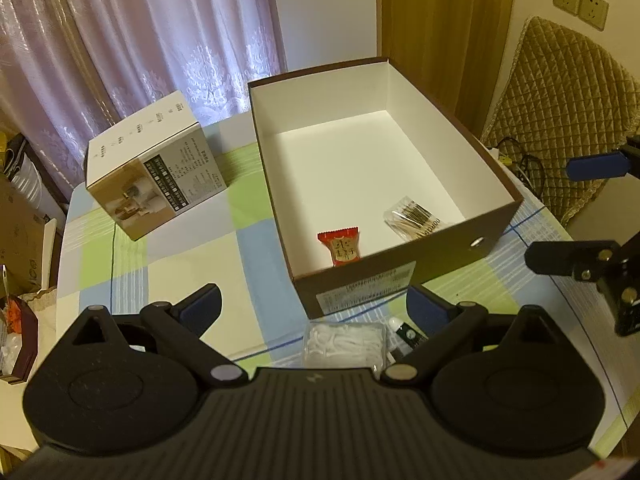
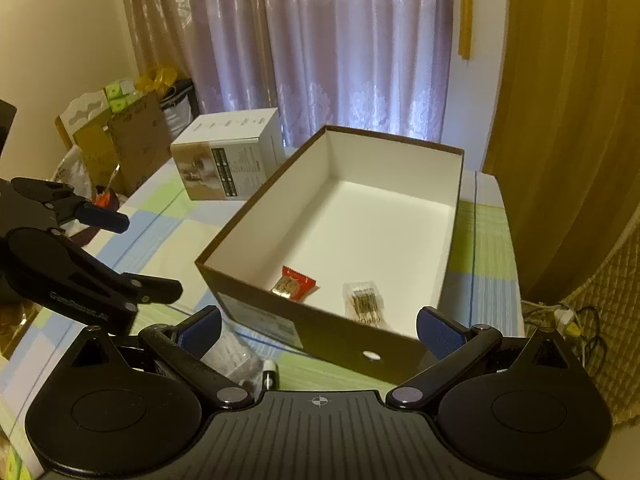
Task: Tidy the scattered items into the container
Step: 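Withdraw both tools from the box toward the dark scrunchie and pill bottle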
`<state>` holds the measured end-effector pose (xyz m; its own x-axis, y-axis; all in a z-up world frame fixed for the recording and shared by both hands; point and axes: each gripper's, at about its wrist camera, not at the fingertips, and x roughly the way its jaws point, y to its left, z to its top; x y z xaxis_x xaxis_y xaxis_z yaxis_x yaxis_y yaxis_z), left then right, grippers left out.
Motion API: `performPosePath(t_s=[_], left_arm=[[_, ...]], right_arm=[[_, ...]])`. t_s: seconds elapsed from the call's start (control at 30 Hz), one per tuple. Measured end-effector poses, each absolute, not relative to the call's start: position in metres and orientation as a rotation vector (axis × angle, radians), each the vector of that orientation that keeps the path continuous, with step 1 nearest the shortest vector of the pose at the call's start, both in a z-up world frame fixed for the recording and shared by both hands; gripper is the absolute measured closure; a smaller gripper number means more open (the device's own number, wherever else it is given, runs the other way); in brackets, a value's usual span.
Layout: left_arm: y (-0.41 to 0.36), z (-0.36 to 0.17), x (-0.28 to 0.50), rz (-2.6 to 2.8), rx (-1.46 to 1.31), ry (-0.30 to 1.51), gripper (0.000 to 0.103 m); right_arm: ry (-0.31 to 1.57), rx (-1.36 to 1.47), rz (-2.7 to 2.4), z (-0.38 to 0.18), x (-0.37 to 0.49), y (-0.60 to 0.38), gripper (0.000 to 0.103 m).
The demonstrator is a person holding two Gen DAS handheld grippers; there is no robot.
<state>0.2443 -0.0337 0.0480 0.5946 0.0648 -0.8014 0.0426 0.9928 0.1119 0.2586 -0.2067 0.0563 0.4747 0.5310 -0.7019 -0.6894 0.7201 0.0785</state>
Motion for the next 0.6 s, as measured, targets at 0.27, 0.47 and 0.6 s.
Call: performPosePath(t_s=[0.27, 0.47, 0.6], left_arm=[[-0.035, 0.056, 0.21, 0.013, 0.114, 0.909, 0.006], [-0.039, 0.059, 0.182, 0.005, 0.114, 0.876, 0.006], [-0.04, 0.055, 0.158, -0.029, 0.103, 0.855, 0.006]], right_arm=[[0.768, -0.203, 0.737, 0.056, 0.233, -0.219, 0.002], [0.767, -0.177, 0.72, 0.054, 0.217, -0.227, 0.002], [0.772, -0.171, 0.699, 0.048, 0.205, -0.233, 0.002]])
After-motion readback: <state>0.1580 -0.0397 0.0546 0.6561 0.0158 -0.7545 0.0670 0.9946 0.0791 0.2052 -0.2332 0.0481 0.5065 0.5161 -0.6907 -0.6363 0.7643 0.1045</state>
